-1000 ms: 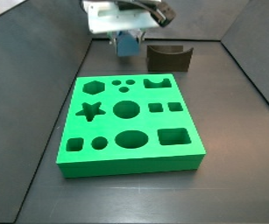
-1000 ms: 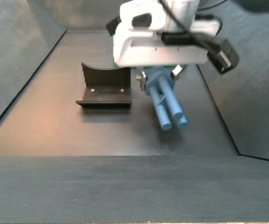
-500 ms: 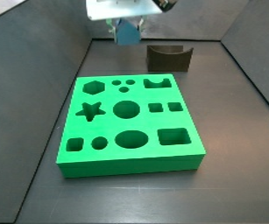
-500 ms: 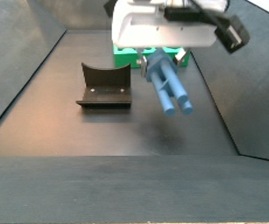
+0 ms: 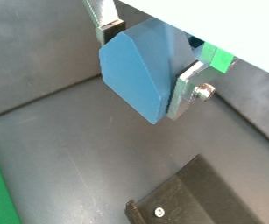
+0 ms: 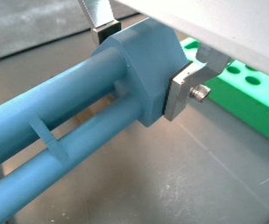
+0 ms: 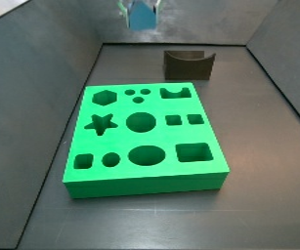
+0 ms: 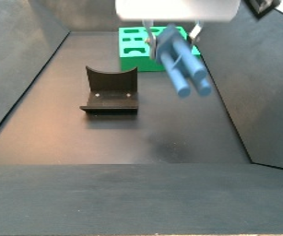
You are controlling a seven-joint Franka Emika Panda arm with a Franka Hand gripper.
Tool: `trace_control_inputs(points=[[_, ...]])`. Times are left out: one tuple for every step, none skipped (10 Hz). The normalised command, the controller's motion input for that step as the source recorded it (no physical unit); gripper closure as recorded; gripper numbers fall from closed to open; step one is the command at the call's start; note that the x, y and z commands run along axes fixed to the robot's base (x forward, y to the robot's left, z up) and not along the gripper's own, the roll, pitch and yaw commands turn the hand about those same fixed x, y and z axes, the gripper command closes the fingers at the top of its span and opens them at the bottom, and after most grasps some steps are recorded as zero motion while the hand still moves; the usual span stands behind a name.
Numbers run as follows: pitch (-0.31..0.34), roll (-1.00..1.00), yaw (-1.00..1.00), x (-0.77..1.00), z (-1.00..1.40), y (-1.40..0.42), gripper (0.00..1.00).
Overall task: Pick up the 3 prong object. Move up. Place the 3 prong object on the fixture. Regrasp the 3 prong object. Move to above the board. Insert the 3 prong object.
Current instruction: Place the 3 prong object on the fixture.
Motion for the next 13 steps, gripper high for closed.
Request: trace_control_inputs(points=[[0.036,-0.05,0.01,-0.01,0.7,-0.01,1.0],[0.042,-0.05,0.01,0.0,0.53,-0.01,1.0],[0.052,-0.06,0.01,0.0,0.36,-0.01,1.0],[0.064,-0.07,0.01,0.01,0.2,-0.01,1.0],[0.249,-0.43,-1.0,1.0,0.09,-0.14,1.0],[0.258,-0.43,-0.97,1.0,0.07,-0.14,1.0],[0.225,-0.38,-0.65,1.0,0.07,-0.1,1.0],[0.168,-0.3,-0.44,1.0,0.06,-0.09,1.0],[0.122,-0.22,-0.29,1.0,0.05,-0.08,1.0],[0.096,-0.17,-0.19,1.0,0.05,-0.07,1.0],[0.092,-0.15,-0.12,1.0,0.04,-0.06,1.0],[0.089,-0.14,-0.09,1.0,0.04,-0.05,1.0],[0.097,-0.13,-0.07,1.0,0.03,-0.04,1.0]])
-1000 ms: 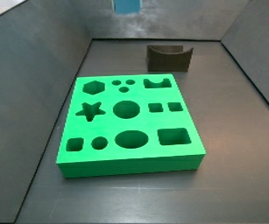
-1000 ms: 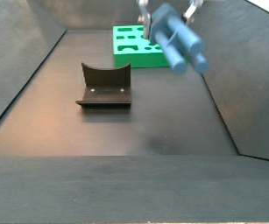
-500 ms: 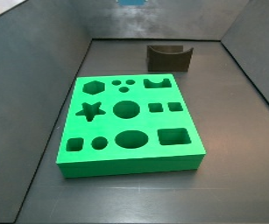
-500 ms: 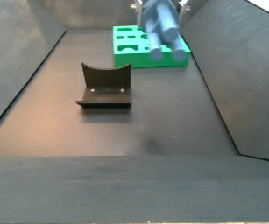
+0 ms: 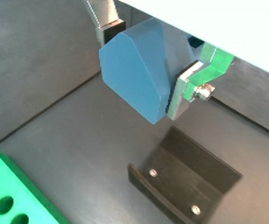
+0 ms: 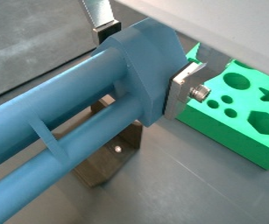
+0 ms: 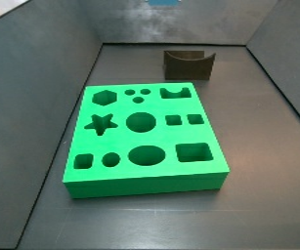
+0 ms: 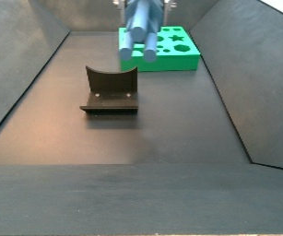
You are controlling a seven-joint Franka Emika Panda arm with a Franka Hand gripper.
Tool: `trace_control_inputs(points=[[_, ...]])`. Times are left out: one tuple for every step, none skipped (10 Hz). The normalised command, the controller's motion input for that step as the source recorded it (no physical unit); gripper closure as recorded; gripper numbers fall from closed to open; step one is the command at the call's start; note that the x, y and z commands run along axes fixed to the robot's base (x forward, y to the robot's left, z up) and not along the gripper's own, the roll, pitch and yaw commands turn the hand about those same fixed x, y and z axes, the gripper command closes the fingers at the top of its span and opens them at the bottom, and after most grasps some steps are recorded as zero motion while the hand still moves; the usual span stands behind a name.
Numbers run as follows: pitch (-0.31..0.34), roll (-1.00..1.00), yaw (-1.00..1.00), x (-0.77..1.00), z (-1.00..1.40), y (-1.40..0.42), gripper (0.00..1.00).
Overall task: Pick up the 3 prong object. Move up. Place the 3 prong object on the fixture. Regrasp the 3 prong object. Move to above the board. Insert the 3 prong object.
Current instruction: Place the 3 prong object on the fixture.
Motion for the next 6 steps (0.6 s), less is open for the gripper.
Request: trace_control_inputs(points=[[0.106,-0.13,-0.05,1.0,0.03,-0.03,1.0],[0.111,-0.12,-0.04,1.0,0.02,-0.02,1.0],[0.118,-0.11,-0.03,1.0,0.02,-0.01,1.0],[0.129,-0.11,-0.02,1.0,0.02,-0.01,1.0],[0.14,-0.1,-0.02,1.0,0.02,0.0,1.0],[0.138,-0.09,-0.01,0.91,0.01,0.0,1.0]])
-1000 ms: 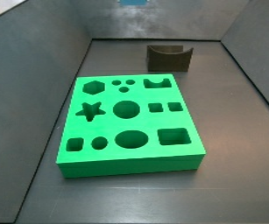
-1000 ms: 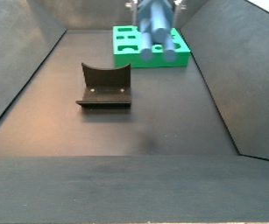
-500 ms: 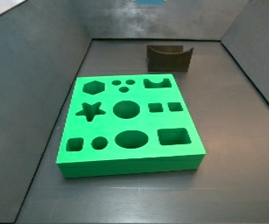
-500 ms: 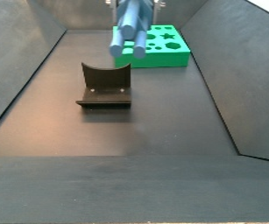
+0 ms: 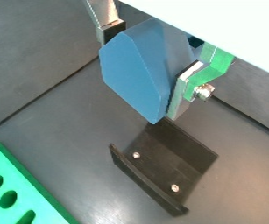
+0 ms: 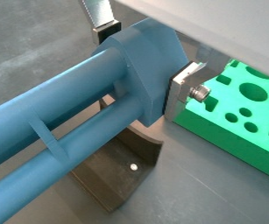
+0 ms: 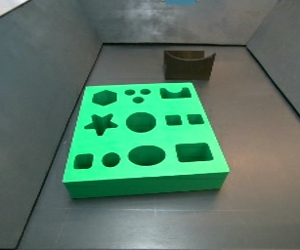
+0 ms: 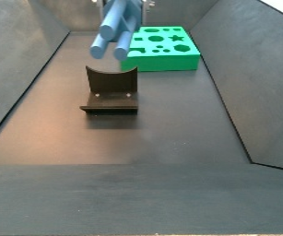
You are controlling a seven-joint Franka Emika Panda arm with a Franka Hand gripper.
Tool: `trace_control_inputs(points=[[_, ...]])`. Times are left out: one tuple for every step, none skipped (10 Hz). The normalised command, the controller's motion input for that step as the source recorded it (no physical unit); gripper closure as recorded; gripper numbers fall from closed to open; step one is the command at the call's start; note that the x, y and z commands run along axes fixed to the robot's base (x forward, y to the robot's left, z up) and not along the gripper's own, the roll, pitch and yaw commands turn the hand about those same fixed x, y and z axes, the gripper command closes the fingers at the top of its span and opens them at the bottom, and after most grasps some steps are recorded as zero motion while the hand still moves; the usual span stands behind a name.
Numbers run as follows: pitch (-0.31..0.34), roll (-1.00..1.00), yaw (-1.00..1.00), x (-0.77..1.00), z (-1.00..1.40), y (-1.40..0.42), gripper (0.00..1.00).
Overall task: Pick up the 3 prong object. Move up. Place the 3 prong object on the fixture. Regrasp the 3 prong object. Move to above the board. Insert the 3 prong object.
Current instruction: Place the 3 prong object on the fixture.
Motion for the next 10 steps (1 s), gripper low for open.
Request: trace_control_inputs(points=[[0.073,-1.0,0.06,0.49,-0.18,-0.65,1.0],[0.073,-1.0,0.05,0.41,-0.17,-0.6,1.0],[0.078,-1.0,0.05,0.32,-0.12,-0.34,1.0],[0.093,-1.0,0.04,0.2,-0.04,-0.14,1.0],[0.107,-1.0,0.03,0.1,-0.01,-0.05,1.0],[0.114,-1.0,0.02,0.03,0.0,-0.01,1.0],[0.114,-1.0,0.01,0.02,-0.01,0.01,1.0],[0.126,-1.0,-0.01,0.04,-0.01,0.02,1.0],[0.141,-1.0,-0.03,0.06,-0.01,0.03,1.0],[0.158,-1.0,-0.04,0.07,-0.01,0.03,1.0]])
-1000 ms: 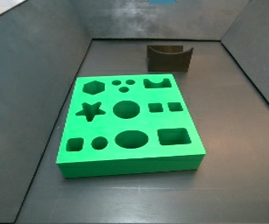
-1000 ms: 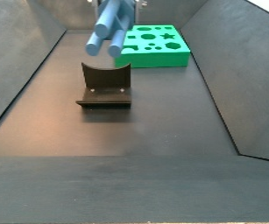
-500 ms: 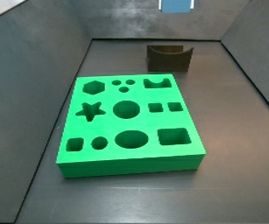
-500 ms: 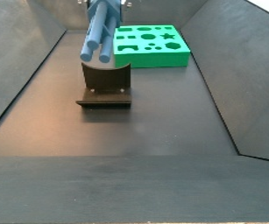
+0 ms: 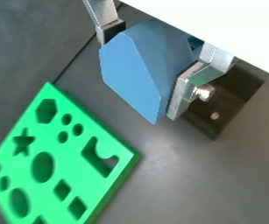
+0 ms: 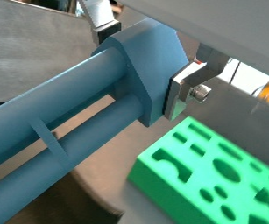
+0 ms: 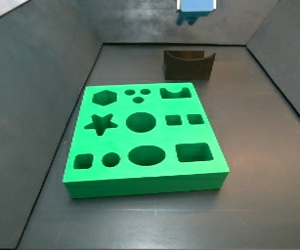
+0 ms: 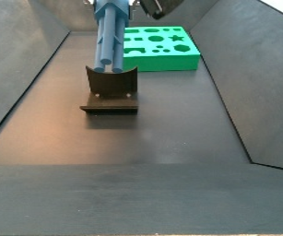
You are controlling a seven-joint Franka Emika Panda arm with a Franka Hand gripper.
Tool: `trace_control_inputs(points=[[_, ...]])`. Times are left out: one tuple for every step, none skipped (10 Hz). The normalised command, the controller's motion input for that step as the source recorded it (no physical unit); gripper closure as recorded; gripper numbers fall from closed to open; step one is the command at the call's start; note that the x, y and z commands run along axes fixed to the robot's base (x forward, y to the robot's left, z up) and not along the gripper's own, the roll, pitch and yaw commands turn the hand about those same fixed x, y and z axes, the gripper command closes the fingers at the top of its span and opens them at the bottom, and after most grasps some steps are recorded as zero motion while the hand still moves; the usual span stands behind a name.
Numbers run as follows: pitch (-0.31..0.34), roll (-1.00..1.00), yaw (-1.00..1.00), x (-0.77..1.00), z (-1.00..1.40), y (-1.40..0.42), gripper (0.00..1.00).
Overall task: Pick up the 3 prong object. Move up. Place the 3 prong object on the fixture. Regrasp the 3 prong object. Move to above the board. Insert the 3 prong object.
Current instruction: Place the 3 prong object on the fixture.
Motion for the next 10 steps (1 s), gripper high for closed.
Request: trace_control_inputs(points=[[0.173,-1.0,-0.07,0.08,-0.01,0.04,1.0],[0.19,-1.0,-0.11,0.07,-0.02,0.04,1.0],[0.193,-0.96,-0.15,0.07,-0.01,0.04,1.0],[0.15,-0.71,-0.18,0.08,-0.01,0.04,1.0],[0.115,-0.52,-0.19,0.08,-0.02,0.04,1.0],[0.08,-0.34,-0.19,0.07,-0.01,0.04,1.0],[0.037,-0.24,-0.19,0.07,0.0,0.03,1.0],[-0.018,-0.12,-0.14,0.08,-1.0,0.02,1.0],[-0.042,-0.1,-0.12,0.08,-1.0,0.02,1.0],[-0.074,-0.09,-0.09,0.1,-1.0,0.02,1.0]])
